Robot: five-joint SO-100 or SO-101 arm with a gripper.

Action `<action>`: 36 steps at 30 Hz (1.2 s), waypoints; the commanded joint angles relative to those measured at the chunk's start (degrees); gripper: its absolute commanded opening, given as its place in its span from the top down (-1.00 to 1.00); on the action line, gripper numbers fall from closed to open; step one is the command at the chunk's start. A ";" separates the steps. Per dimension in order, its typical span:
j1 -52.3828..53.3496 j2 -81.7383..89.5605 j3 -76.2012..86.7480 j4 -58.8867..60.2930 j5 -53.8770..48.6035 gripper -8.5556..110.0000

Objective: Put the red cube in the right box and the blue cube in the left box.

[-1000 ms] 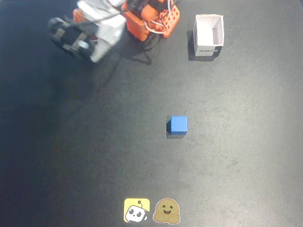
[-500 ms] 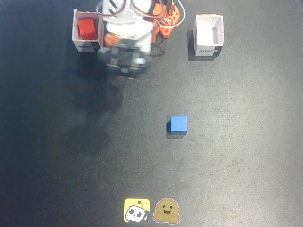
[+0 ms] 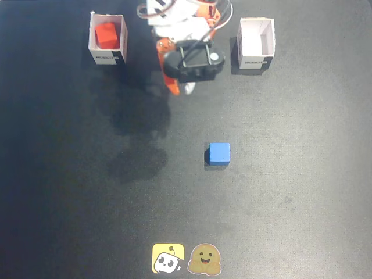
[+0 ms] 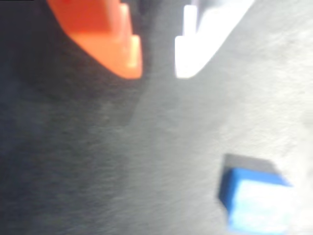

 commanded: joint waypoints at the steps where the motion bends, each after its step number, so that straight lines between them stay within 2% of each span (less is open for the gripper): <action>1: -3.16 2.37 0.70 -0.62 2.29 0.77; 14: -3.34 12.30 9.49 1.85 2.64 0.79; 17: -3.16 12.30 9.67 2.37 1.85 0.83; 29: -4.83 12.30 8.70 2.55 3.34 0.80; 32: -5.89 10.55 7.21 1.41 4.57 0.79; 36: -7.38 -0.18 2.64 -3.08 5.98 0.78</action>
